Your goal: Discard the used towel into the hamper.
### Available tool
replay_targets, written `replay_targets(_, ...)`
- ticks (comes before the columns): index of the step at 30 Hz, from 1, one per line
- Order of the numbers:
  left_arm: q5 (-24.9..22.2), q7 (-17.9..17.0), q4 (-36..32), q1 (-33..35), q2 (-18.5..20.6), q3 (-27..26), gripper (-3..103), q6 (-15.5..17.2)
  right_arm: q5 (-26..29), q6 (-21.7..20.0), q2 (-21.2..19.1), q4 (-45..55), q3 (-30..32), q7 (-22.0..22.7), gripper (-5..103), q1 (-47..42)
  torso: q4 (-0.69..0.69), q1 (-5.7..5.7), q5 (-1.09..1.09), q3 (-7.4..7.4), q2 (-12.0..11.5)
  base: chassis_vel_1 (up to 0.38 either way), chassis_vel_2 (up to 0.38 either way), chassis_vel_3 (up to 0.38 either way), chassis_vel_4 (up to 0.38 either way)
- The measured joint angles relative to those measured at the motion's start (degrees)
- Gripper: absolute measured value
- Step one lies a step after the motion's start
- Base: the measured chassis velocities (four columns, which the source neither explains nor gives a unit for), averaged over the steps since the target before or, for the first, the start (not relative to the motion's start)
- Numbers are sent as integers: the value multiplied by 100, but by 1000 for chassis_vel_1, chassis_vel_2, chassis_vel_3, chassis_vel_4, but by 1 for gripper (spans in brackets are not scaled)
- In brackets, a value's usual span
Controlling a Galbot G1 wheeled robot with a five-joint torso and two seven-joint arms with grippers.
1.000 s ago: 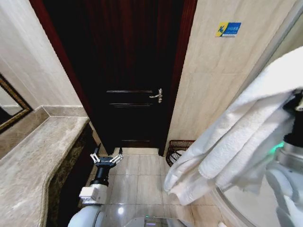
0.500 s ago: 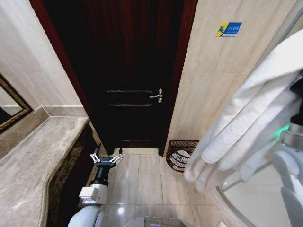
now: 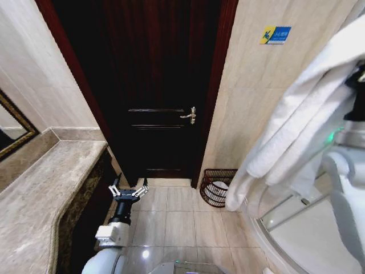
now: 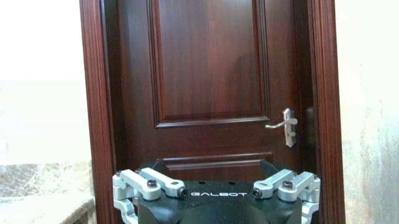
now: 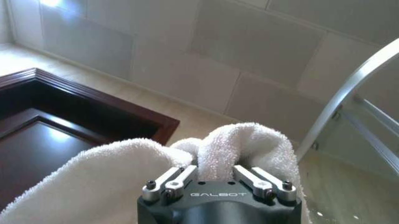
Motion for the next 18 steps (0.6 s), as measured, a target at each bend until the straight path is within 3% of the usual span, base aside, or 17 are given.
replay_targets(12, 0, 0, 0, 0, 1, 0, 100, 0, -126, 179, 305, -796, -518, -239, 13, 801, -1, -1, 0, -1, 0, 0, 0, 0, 0)
replay_targets(18, 0, 0, 0, 0, 1, 0, 100, 0, -208, 368, 652, -1411, -803, -286, 13, 1053, 0, 0, 1, 0, 0, 0, 0, 0, 0)
